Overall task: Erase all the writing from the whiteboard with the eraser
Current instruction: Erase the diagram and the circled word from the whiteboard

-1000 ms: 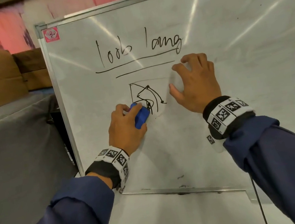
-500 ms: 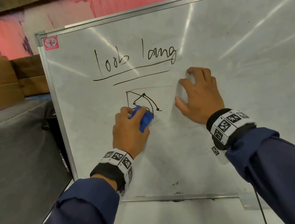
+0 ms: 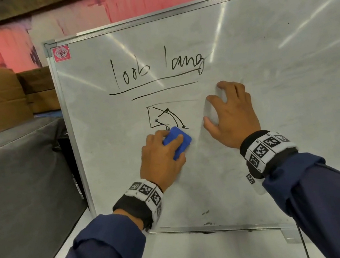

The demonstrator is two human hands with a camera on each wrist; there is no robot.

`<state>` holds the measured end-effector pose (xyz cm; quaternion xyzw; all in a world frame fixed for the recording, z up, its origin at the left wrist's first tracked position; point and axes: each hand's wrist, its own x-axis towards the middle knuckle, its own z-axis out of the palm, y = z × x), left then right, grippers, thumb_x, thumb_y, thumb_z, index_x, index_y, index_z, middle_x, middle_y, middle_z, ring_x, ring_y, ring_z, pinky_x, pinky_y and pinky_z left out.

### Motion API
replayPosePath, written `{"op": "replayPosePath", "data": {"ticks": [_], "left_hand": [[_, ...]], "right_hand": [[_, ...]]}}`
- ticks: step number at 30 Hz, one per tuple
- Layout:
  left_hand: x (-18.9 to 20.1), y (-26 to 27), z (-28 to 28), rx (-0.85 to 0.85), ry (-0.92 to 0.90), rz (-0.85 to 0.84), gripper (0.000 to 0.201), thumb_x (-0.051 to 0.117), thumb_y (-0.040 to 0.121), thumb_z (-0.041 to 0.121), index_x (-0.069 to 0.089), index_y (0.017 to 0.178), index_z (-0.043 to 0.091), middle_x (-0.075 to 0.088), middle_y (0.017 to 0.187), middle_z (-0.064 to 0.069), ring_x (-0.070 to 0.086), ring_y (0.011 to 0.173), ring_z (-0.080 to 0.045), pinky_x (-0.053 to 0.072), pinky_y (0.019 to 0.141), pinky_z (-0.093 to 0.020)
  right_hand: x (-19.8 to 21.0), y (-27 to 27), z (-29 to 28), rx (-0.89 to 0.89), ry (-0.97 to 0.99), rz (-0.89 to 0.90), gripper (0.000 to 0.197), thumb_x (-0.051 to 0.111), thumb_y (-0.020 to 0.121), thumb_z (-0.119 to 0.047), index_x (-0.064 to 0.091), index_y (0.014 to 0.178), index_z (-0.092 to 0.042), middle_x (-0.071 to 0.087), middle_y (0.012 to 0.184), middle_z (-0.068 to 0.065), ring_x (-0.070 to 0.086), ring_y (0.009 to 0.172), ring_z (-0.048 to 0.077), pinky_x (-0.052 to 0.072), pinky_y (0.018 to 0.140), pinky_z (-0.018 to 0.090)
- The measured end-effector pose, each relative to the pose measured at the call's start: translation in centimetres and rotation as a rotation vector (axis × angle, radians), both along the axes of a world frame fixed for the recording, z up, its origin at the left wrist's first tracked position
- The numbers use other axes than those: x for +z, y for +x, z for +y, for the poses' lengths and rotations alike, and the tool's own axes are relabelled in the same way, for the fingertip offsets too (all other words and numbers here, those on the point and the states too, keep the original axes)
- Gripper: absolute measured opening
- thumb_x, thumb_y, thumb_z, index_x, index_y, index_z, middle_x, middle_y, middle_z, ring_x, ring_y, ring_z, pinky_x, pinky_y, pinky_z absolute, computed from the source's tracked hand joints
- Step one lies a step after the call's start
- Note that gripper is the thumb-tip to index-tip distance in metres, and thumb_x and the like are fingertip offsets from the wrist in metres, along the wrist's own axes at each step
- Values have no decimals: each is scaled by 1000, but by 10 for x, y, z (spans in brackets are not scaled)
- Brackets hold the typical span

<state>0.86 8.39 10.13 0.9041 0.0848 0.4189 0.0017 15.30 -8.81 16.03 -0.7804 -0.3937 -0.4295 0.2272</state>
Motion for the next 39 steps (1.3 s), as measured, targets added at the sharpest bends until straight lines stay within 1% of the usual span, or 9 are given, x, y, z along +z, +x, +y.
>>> {"op": "replayPosePath", "data": {"ticks": [2, 6, 10, 15, 17, 20, 25, 30, 39], "left_hand": [[-2, 3, 1, -13, -60, -55, 45, 79, 79, 30, 69, 122, 22, 58, 127, -12, 56, 104, -33, 55, 81, -49], [6, 5, 13, 38, -427, -284, 50, 79, 81, 33, 65, 128, 24, 52, 130, -6, 55, 109, -26, 52, 93, -39], [-10, 2, 1, 1, -308, -134, 52, 81, 79, 35, 67, 127, 22, 52, 130, -7, 56, 107, -26, 52, 91, -38], [-6, 0, 14, 39, -474, -276, 52, 82, 78, 36, 67, 126, 24, 52, 121, 1, 53, 97, -14, 44, 86, -24], [-9, 0, 7, 29, -447, -218, 53, 81, 79, 39, 66, 127, 25, 50, 123, 2, 53, 99, -14, 40, 86, -20], [-16, 0, -1, -2, -420, -158, 53, 80, 79, 41, 66, 127, 25, 50, 125, 2, 53, 101, -14, 41, 88, -20], [8, 5, 4, 62, -463, -312, 53, 80, 79, 42, 66, 126, 23, 53, 115, 0, 51, 89, -12, 42, 82, -21], [-16, 2, -11, 4, -415, -147, 53, 81, 77, 44, 65, 125, 27, 48, 115, 4, 54, 90, -13, 45, 81, -21], [9, 8, 1, -6, -411, -226, 50, 80, 77, 46, 62, 120, 28, 46, 116, 2, 54, 94, -16, 49, 81, -27]], "right_hand": [[-1, -1, -1, -1, -2, 3, 47, 65, 84, -42, 62, 120, -12, 42, 142, 17, 36, 130, 39, 39, 99, 51], [-3, 0, -3, 1, -23, -5, 44, 64, 84, -41, 63, 117, -13, 42, 142, 16, 35, 130, 38, 40, 100, 51], [-8, -1, -2, 1, -11, 0, 45, 64, 84, -41, 62, 119, -13, 41, 144, 17, 34, 131, 39, 39, 100, 51], [-15, -4, -3, -11, -26, 18, 46, 64, 84, -42, 61, 121, -14, 39, 146, 17, 33, 134, 39, 38, 103, 52], [-17, -5, -2, -11, -22, 22, 47, 64, 84, -42, 60, 121, -15, 38, 147, 18, 32, 134, 40, 37, 104, 53], [-21, -8, -1, -5, -10, 37, 47, 64, 84, -42, 60, 122, -15, 37, 148, 18, 31, 136, 40, 37, 106, 53], [-25, -9, -3, -23, -29, 50, 47, 64, 84, -43, 60, 123, -17, 36, 150, 17, 30, 138, 40, 36, 108, 53], [-38, -15, 0, -15, -14, 99, 50, 65, 84, -44, 60, 125, -16, 33, 151, 19, 29, 139, 42, 35, 108, 57], [-55, -37, 14, 16, -57, 157, 58, 63, 86, -47, 54, 136, -20, 30, 154, 19, 27, 139, 41, 36, 109, 57]]}}
